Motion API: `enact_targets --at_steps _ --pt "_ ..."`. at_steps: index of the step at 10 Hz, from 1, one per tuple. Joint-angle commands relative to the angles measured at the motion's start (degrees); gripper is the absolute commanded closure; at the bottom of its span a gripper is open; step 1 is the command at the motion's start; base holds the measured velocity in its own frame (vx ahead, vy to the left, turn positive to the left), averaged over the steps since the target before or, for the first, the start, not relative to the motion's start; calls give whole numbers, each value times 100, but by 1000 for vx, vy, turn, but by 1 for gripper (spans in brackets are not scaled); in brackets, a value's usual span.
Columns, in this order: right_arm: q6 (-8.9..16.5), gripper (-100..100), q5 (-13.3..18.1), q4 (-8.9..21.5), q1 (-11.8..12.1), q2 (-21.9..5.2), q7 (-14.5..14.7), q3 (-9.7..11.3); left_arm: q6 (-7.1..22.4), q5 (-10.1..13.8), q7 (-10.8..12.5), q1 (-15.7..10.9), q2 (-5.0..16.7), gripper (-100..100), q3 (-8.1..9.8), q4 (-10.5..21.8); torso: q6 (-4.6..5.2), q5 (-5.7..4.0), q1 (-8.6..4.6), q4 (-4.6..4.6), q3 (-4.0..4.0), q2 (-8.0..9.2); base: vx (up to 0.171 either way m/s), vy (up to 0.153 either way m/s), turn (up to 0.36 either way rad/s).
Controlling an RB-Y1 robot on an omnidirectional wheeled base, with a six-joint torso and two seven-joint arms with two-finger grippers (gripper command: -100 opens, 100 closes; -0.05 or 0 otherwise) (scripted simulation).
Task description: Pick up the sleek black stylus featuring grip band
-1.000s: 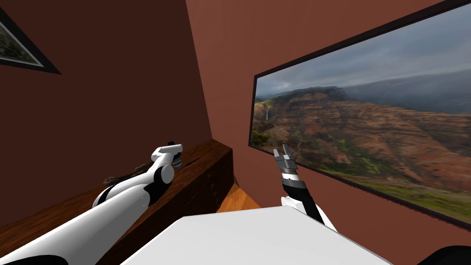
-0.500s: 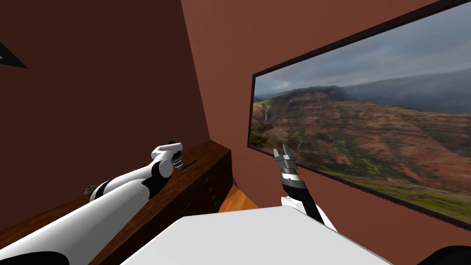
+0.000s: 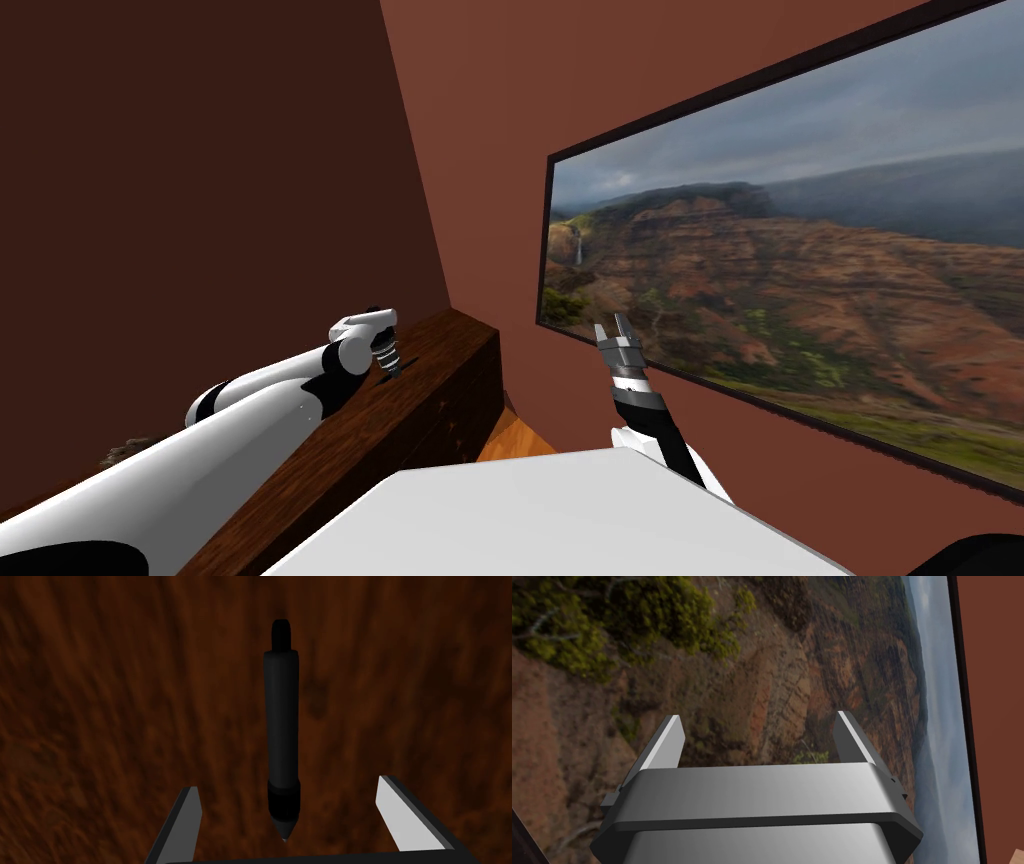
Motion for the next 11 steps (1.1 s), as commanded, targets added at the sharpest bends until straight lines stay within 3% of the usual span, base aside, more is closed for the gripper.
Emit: enact_targets --at_steps 1,2,3,4,5,6,7,8,9,10,11 --pt "0 0 0 0 0 0 0 0 166 20 -11 59 -56 -100 23 -142 0 0 0 0 0 0 58 15 -11" --pt "0 0 0 0 0 0 0 0 111 12 -6 32 -37 -100 14 -98 -1 1 1 1 4 8 19 5 -1" --pt "0 0 0 0 -1 0 0 0 142 14 -8 38 -43 0 16 -118 -1 1 -1 4 11 20 0 0 0" --pt "0 0 0 0 -1 0 0 0 146 284 1 155 11 -100 -196 -200 -1 0 -3 6 16 29 12 -13 0" --pt "0 0 0 0 -1 0 0 0 154 451 10 273 66 -100 -378 -285 -2 0 -7 6 17 30 27 -31 3" --pt "0 0 0 0 -1 1 0 0 154 554 10 273 66 -100 -407 -276 -2 -2 -13 6 15 27 23 -22 7" --pt "0 0 0 0 -1 0 0 0 161 752 19 390 120 -100 -619 -370 -1 -2 -12 5 15 26 25 -19 -2" --pt "0 0 0 0 -1 0 0 0 161 824 19 390 120 -100 -619 -370 -2 -2 -11 5 15 26 17 -12 2" --pt "1 0 1 3 4 0 -1 5 169 1045 27 508 174 -100 -831 -454 -2 0 -13 8 14 23 16 -9 -1" --pt "3 0 2 8 10 0 -2 10 169 1094 27 508 174 -100 -831 -454 -3 2 -19 10 11 15 14 -11 1" --pt "5 0 2 13 15 0 -3 13 176 1326 36 626 228 -100 -1042 -539 -3 3 -25 11 8 7 15 -15 2"
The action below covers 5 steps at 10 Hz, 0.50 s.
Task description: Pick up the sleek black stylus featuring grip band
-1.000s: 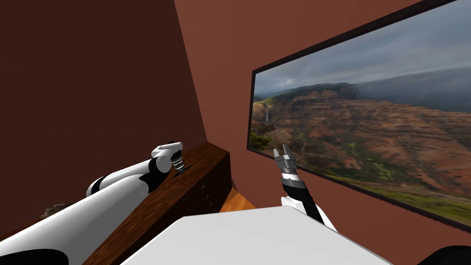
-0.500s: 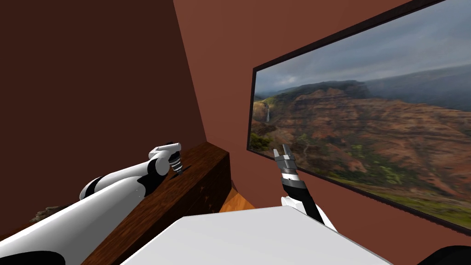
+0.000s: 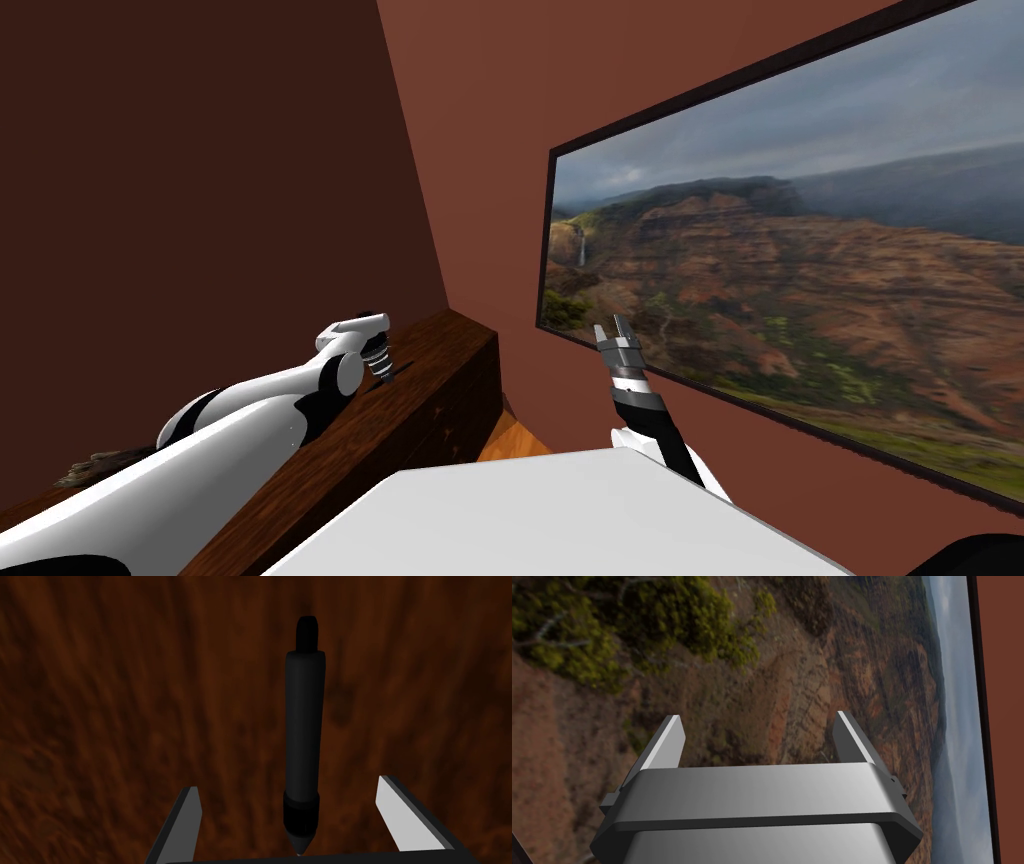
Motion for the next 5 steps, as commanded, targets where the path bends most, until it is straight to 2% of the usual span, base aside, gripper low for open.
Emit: enact_targets --at_steps 1,2,3,4,5 --pt "0 0 0 0 0 0 0 0 -24 286 12 131 105 -100 -286 -45 0 0 0 0 0 0 29 -30 3" --pt "4 0 2 10 11 0 -2 9 -24 424 12 131 105 -100 -326 -45 0 2 -16 4 -6 -16 23 -21 6" --pt "9 0 3 18 20 -1 -4 16 -17 617 21 249 160 -100 -537 -129 2 4 -26 6 -12 -30 18 -14 0" --pt "12 0 4 24 26 -1 -5 22 -17 694 21 249 160 -100 -537 -129 2 5 -34 8 -16 -39 15 -13 0" --pt "14 0 4 29 32 -1 -6 26 -9 905 29 367 214 -100 -749 -214 2 7 -41 10 -19 -47 19 -19 0"
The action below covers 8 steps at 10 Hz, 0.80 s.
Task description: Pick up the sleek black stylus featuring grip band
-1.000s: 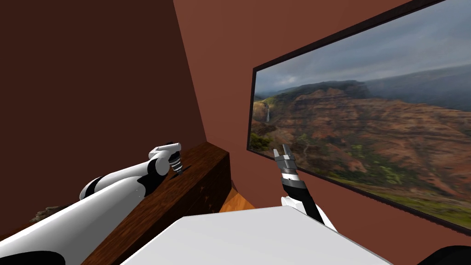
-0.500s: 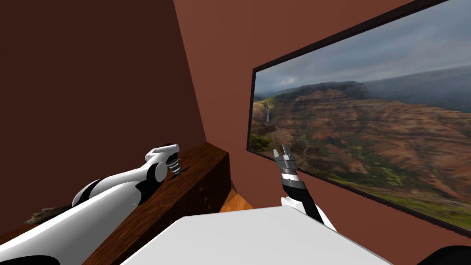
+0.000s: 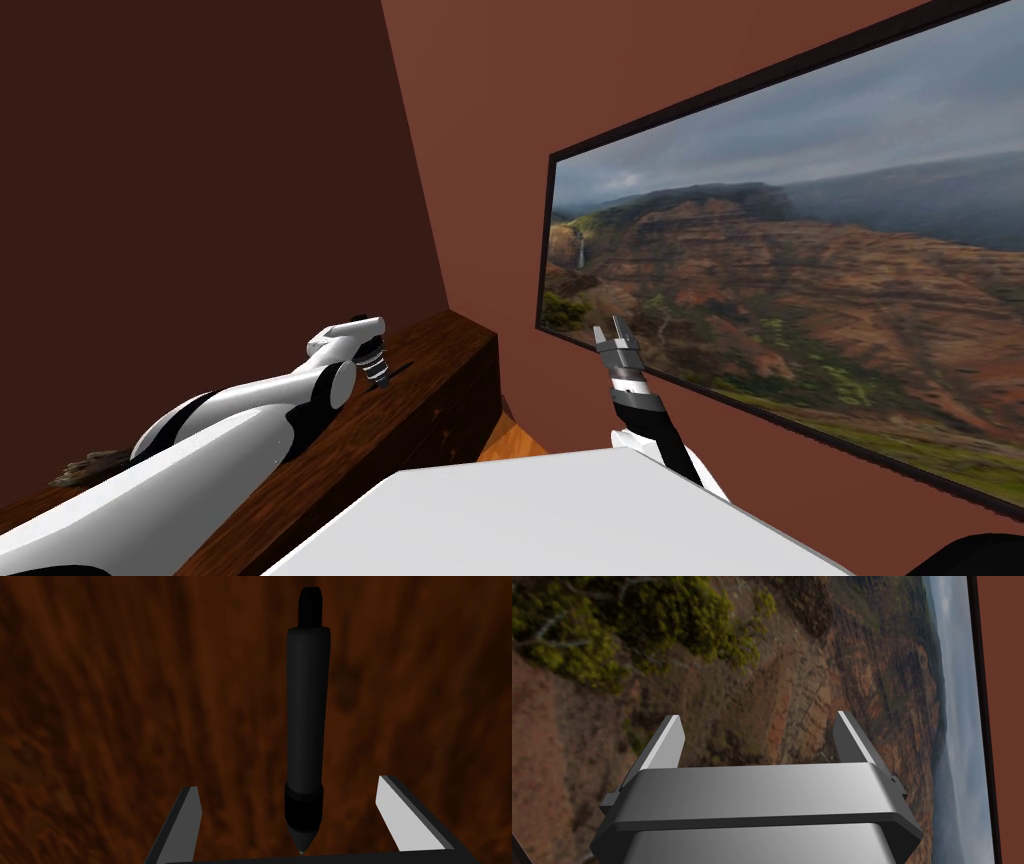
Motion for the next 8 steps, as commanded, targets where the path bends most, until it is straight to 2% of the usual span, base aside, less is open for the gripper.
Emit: enact_targets --at_steps 1,2,3,4,6,7,8 --pt "0 0 0 0 0 0 0 0 27 174 13 58 18 -100 -109 -65 0 0 0 0 0 0 20 -17 3" --pt "3 0 1 7 7 0 -1 5 34 403 22 176 73 -100 -320 -150 1 1 -9 2 -4 -11 22 -18 0" --pt "7 0 2 14 15 -1 -3 12 34 444 22 176 73 -100 -320 -150 1 3 -19 5 -9 -23 15 -17 3" --pt "10 0 3 20 21 -1 -4 17 42 676 31 294 127 -100 -532 -234 1 4 -28 6 -13 -31 18 -21 1" --pt "16 0 5 32 34 -2 -7 29 41 661 24 272 125 -100 -500 -212 3 7 -46 10 -20 -50 8 -8 1" --pt "17 0 5 33 36 -2 -7 30 38 671 24 274 126 100 -506 -211 3 7 -47 11 -21 -53 0 0 0" --pt "17 0 5 33 36 -2 -7 31 38 670 24 274 126 100 -506 -211 3 7 -47 11 -21 -53 0 0 0"
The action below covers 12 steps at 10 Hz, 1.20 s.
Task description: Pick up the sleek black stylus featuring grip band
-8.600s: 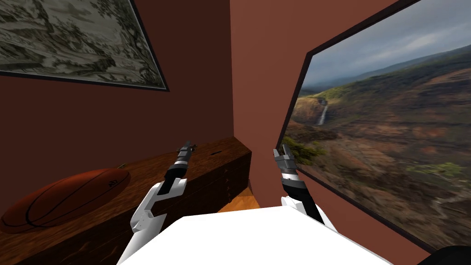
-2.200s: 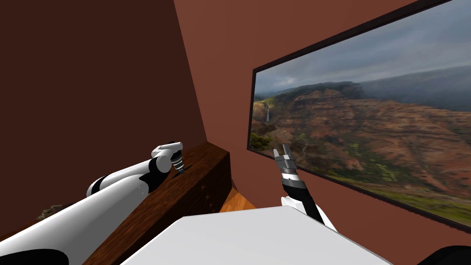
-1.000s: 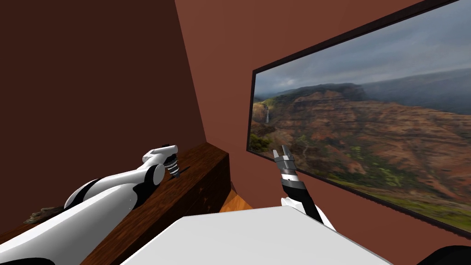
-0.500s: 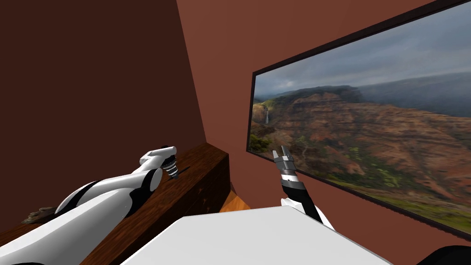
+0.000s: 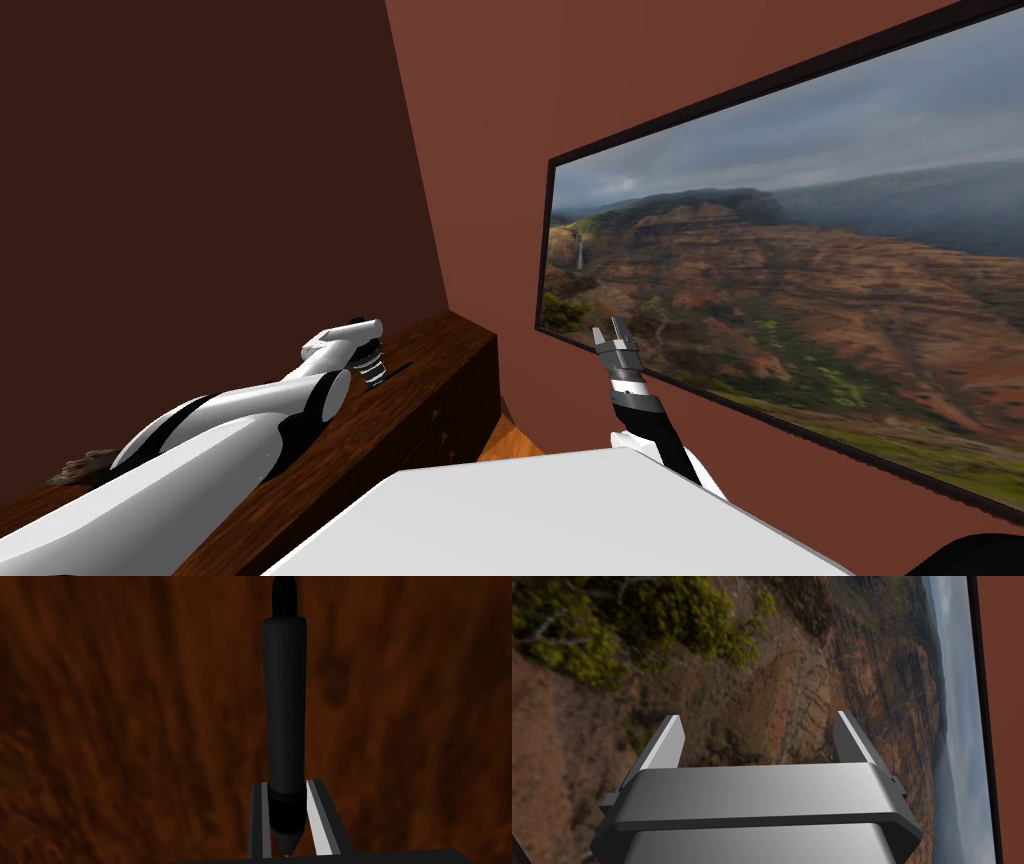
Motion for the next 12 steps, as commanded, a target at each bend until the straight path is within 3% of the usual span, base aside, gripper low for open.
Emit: enact_targets --at_steps 1,3,4,5,6,7,8,9,10,11,12 --pt "0 0 0 0 0 0 0 0 0 0 0 0 0 100 0 0 0 0 0 0 0 0 0 0 0" --pt "0 0 0 0 0 0 0 0 -1 0 0 0 1 100 0 -1 0 1 1 -1 -1 -1 0 0 0" --pt "0 0 0 0 0 0 0 0 -1 0 0 -1 1 0 0 -1 0 1 1 -1 -1 -2 0 0 0" --pt "0 0 0 0 0 0 0 0 -9 -227 -1 -97 -52 100 185 60 0 1 1 -1 -1 -2 -8 8 -3" --pt "0 0 0 0 0 0 0 0 -16 -411 -10 -215 -106 100 383 145 1 1 3 0 -1 -1 -26 21 -8" --pt "0 0 0 0 0 0 0 0 -16 -497 -10 -215 -106 100 397 145 0 1 6 2 3 5 -22 22 -7" --pt "0 0 0 0 0 0 0 0 -24 -696 -18 -333 -160 100 608 230 -3 2 8 2 4 6 -23 26 6" --pt "0 0 0 0 0 0 0 0 -24 -767 -18 -333 -160 100 608 230 -2 2 10 2 4 7 -16 18 -5" --pt "0 0 0 0 0 0 0 0 -31 -983 -27 -451 -215 100 820 315 -4 2 9 1 3 6 -18 18 3" --pt "0 0 0 0 0 0 0 0 -31 -1037 -27 -451 -215 100 820 315 -2 2 7 2 3 6 -16 12 -4" --pt "0 0 0 0 0 0 0 0 -39 -1262 -36 -568 -269 100 1031 399 -3 1 6 1 3 5 -20 16 3"
